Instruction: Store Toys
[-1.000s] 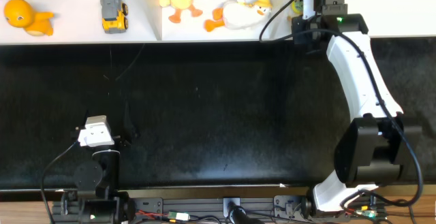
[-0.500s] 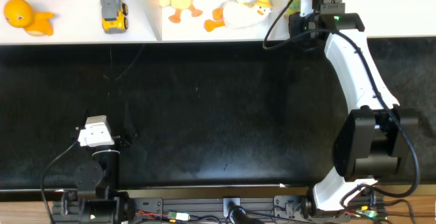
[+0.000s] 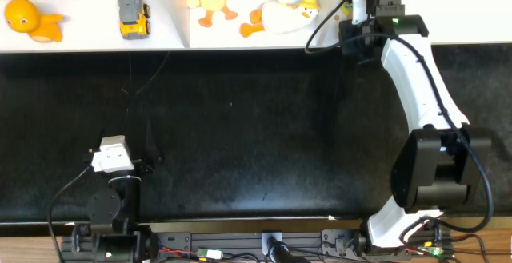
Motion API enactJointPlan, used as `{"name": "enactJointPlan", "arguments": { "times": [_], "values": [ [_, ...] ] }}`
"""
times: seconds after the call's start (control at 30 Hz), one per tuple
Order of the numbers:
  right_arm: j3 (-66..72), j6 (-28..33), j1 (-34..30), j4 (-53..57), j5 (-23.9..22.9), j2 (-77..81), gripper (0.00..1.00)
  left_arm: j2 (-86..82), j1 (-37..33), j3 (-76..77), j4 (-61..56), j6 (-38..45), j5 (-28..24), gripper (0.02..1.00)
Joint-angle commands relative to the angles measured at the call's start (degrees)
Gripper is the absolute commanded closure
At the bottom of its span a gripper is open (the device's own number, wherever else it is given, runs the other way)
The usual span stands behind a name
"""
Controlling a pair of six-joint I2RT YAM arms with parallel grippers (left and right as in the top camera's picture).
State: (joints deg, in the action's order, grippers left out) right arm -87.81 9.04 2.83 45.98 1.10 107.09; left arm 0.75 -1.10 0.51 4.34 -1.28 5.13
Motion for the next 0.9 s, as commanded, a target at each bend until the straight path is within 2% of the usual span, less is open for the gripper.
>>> {"name": "enactJointPlan", "arguments": {
  "times": [0.03, 0.2, 0.27, 0.43, 0.47, 0.67, 0.9],
  "values": [
    [-1.92, 0.44, 0.96, 3.54, -1.27, -5.62, 0.483, -0.59, 0.15, -0.04, 0.24, 1.07, -0.33, 0.020],
    [-0.39, 0.44, 1.03, 10.25, -4.15, -10.80, 0.439, -0.59, 0.15, -0.04, 0.24, 1.07, -0.33, 0.020],
    [2.03, 0.44, 1.07, 11.26, -4.90, -13.57, 0.358, -0.59, 0.15, -0.04, 0.26, 1.07, -0.33, 0.020],
    [12.52, 0.15, 1.14, 11.26, -5.16, -23.37, 0.038, -0.59, 0.15, -0.04, 0.24, 1.07, -0.33, 0.020],
    [14.75, 0.15, 1.11, 11.19, -5.16, -25.70, 0.003, -0.59, 0.15, -0.04, 0.24, 1.07, -0.35, 0.020],
    [23.47, 0.17, 1.11, 11.21, -5.16, -37.66, 0.005, -0.59, 0.15, -0.04, 0.24, 1.07, -0.33, 0.020],
    [24.52, 0.17, 1.11, 11.19, -5.16, -46.01, 0.005, -0.59, 0.15, -0.04, 0.26, 1.07, -0.33, 0.020]
  ]
}}
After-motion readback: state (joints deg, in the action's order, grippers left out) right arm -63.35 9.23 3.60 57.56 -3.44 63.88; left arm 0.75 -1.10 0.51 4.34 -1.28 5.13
